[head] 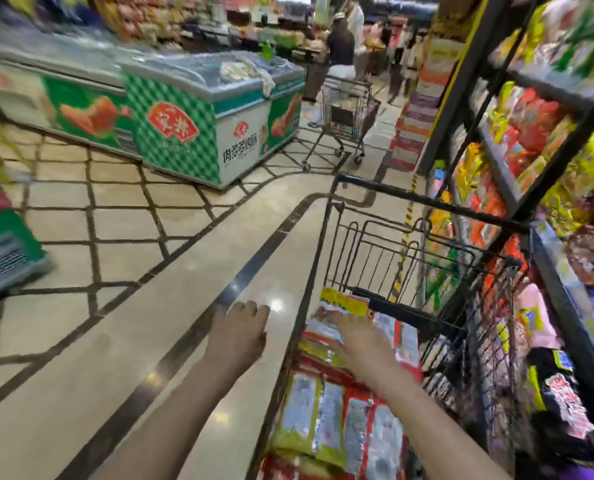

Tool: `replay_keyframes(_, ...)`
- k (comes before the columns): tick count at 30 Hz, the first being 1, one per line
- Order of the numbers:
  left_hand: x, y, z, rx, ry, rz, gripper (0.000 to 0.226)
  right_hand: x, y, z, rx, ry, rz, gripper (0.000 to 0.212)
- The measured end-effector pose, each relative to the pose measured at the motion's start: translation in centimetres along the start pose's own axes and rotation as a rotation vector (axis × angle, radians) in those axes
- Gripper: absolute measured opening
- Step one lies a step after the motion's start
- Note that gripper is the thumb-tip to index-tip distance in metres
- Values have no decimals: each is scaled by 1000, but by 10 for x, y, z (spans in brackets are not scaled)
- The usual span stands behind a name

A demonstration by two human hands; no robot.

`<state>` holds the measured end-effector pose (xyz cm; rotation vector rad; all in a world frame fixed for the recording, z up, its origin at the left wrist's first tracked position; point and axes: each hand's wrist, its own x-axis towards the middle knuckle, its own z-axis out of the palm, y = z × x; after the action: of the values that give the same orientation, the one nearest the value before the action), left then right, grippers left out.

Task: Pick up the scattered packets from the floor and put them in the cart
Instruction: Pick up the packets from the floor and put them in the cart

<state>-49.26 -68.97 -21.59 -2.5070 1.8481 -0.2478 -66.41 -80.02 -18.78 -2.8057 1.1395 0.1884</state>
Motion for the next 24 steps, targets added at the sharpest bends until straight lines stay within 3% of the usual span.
replay_keyframes(5, -151, -90, -54, 33, -18, -277, 50, -49, -145, -16, 30, 77, -252, 43)
replay_keyframes(7, -230, -123, -74, 0, -115, -444, 46, -76, -211, -22, 44, 100, -376, 43)
replay_keyframes(14, -508, -223, -132, 144, -74, -982, 39, -191, -457, -19, 111, 104, -869, 42)
replay_keyframes(24, -811, -251, -192, 288, 38, -1624, 39, -377, -741, -3, 114, 74, -1538, 41)
